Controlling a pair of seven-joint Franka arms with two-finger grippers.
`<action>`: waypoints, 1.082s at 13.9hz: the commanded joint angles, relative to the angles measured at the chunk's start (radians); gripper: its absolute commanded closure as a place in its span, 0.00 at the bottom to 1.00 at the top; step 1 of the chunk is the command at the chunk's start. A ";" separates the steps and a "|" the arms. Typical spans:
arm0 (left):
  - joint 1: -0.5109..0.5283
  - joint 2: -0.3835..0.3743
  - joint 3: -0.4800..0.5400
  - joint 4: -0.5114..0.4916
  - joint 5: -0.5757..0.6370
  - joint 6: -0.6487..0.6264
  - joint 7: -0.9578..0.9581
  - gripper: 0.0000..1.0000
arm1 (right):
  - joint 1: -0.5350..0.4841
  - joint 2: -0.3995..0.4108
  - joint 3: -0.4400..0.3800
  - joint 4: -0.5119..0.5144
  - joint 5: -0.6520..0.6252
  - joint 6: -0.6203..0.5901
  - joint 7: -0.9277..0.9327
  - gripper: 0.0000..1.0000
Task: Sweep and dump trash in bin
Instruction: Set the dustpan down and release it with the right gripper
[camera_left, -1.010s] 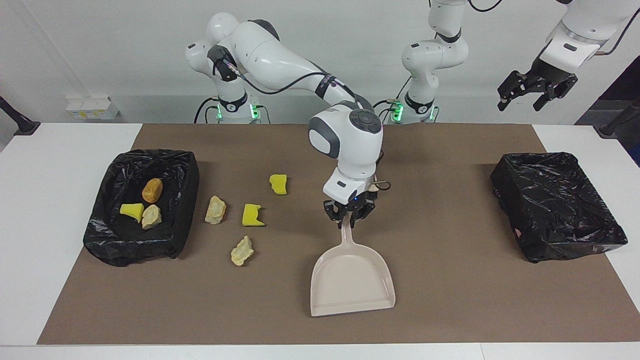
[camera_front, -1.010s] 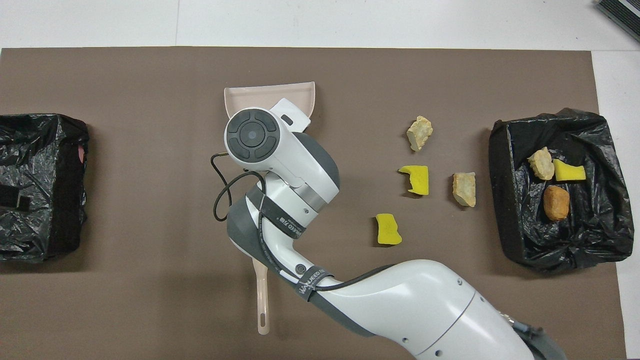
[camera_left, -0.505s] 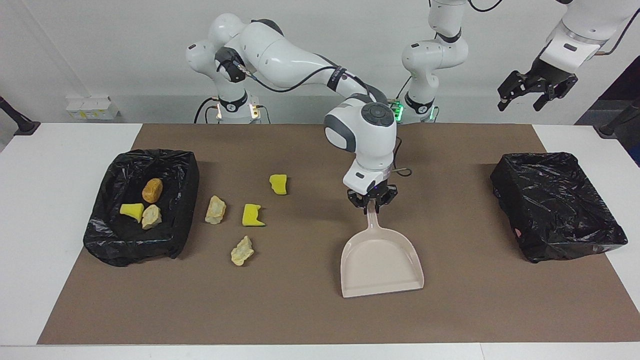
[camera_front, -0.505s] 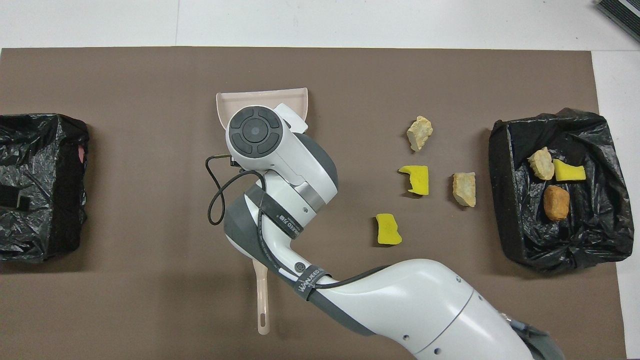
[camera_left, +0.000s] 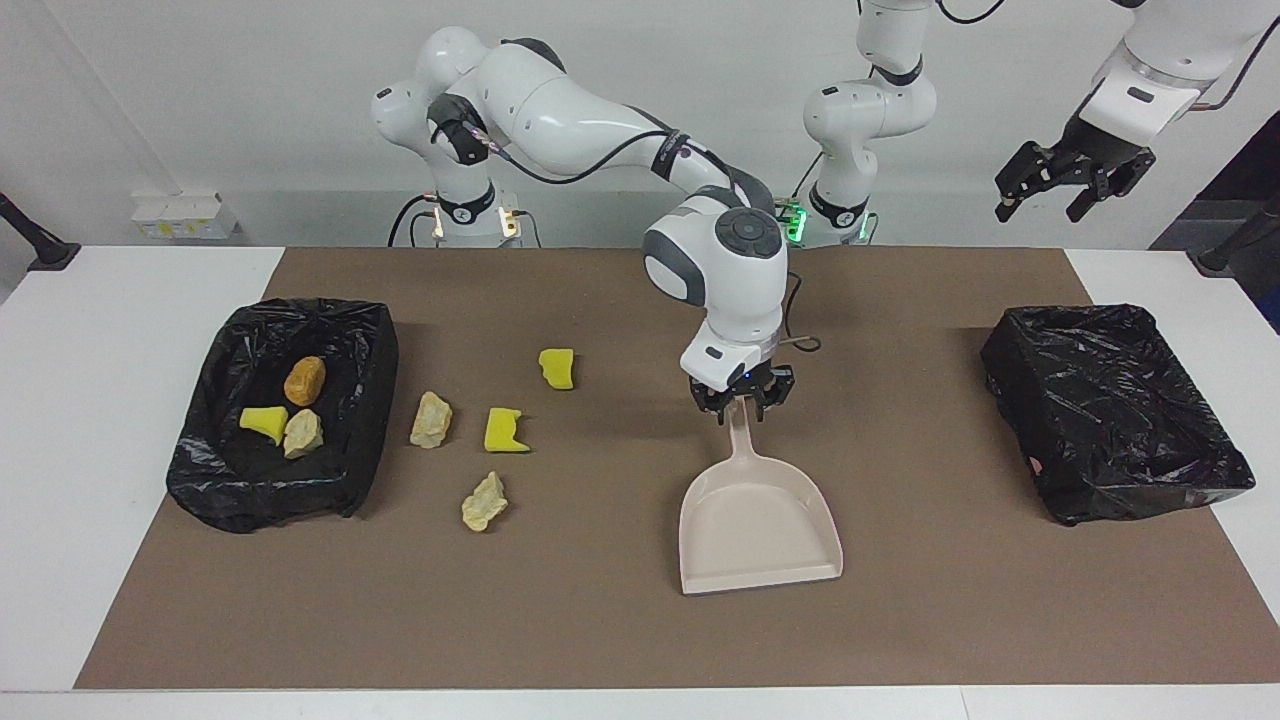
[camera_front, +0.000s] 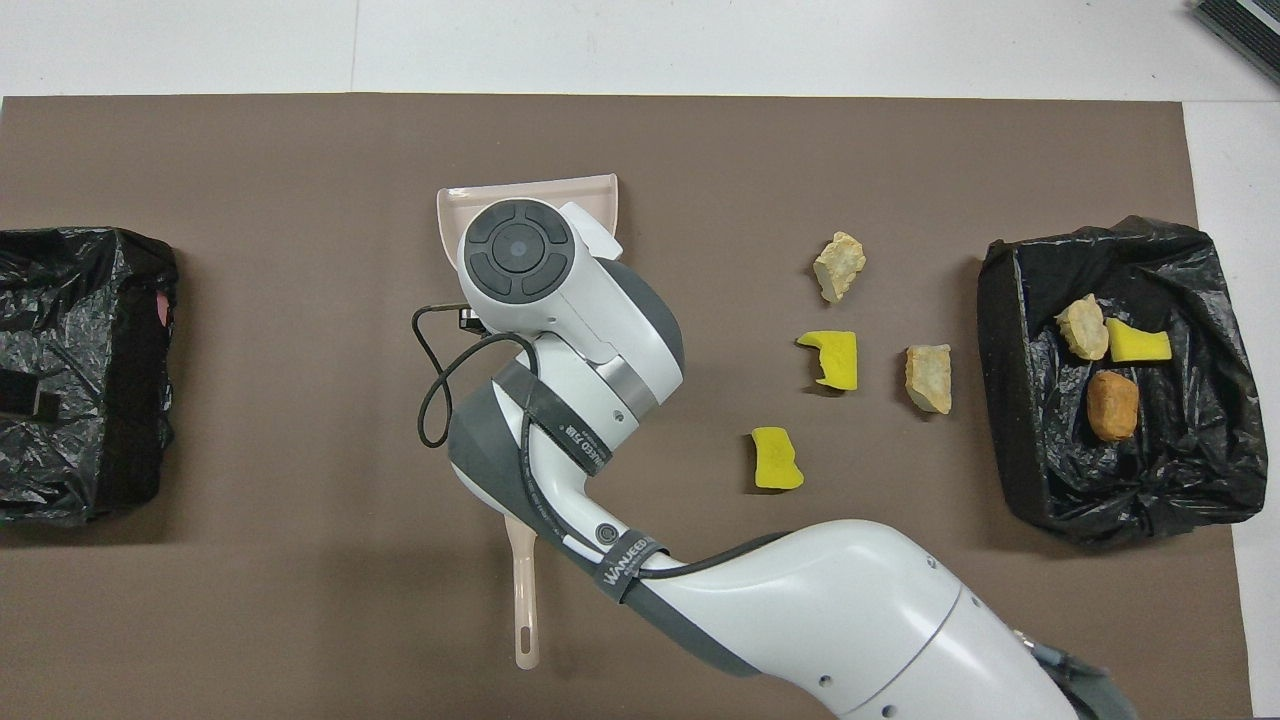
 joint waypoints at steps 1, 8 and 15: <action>0.007 -0.025 -0.002 -0.027 0.015 0.012 0.007 0.00 | -0.012 -0.121 0.017 -0.073 0.055 -0.057 0.065 0.30; 0.007 -0.025 -0.002 -0.027 0.015 0.011 0.007 0.00 | -0.021 -0.535 0.019 -0.633 0.149 -0.043 0.061 0.05; 0.007 -0.025 -0.002 -0.027 0.015 0.012 0.007 0.00 | 0.087 -0.687 0.017 -1.012 0.224 0.228 0.068 0.05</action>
